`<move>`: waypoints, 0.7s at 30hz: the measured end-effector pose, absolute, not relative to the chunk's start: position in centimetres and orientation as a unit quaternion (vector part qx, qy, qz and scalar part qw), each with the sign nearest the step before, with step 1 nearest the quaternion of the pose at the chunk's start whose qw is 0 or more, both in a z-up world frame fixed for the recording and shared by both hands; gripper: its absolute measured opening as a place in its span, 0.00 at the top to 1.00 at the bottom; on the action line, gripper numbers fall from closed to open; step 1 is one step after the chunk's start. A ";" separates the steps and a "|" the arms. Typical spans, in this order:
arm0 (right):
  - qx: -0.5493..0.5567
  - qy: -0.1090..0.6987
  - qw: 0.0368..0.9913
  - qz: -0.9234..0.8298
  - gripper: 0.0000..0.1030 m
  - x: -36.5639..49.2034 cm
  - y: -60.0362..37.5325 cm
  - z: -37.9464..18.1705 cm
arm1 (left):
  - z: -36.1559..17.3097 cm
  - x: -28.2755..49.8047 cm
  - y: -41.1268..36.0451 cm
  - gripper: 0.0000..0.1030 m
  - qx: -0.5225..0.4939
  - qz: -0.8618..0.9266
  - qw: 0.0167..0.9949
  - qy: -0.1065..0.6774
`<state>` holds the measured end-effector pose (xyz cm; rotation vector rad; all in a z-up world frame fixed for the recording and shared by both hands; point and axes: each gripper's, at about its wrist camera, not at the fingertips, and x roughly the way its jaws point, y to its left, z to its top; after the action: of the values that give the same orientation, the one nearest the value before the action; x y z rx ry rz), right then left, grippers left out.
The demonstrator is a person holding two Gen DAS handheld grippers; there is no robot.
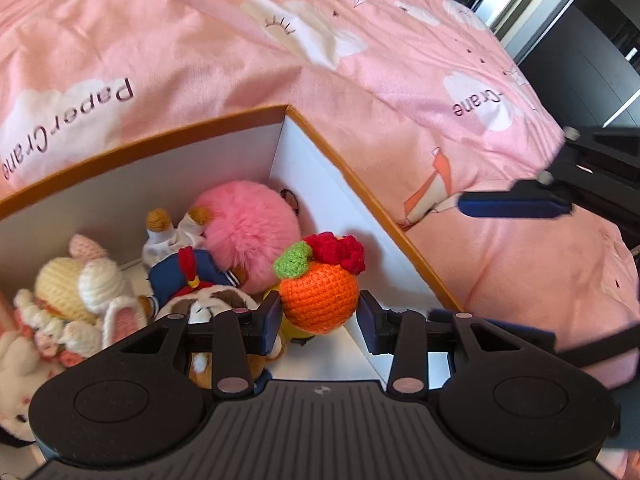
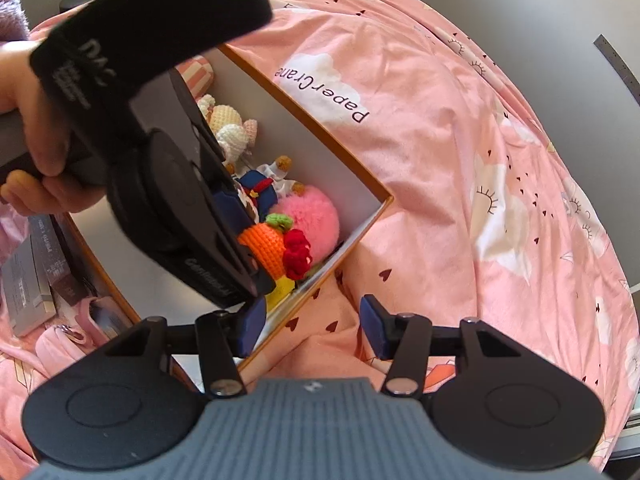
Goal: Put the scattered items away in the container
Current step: 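Lower both items into the shoebox and open left and right tools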
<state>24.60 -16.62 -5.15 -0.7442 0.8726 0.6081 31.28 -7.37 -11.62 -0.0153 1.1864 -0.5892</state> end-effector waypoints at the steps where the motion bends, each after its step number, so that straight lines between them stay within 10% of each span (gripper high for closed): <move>1: -0.346 0.408 0.797 0.282 0.47 24.5 -16.7 -5.3 | -12.1 31.6 -7.4 0.55 -0.012 -0.272 0.784 0.558; 21: -0.321 0.402 0.810 0.282 0.46 23.2 -17.4 -4.5 | -10.0 31.1 -5.4 0.48 -0.040 -0.253 0.795 0.550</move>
<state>23.21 -17.40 -4.50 -0.6870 0.8588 0.6020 31.11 -5.41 -10.03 -0.0864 1.1820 -0.5445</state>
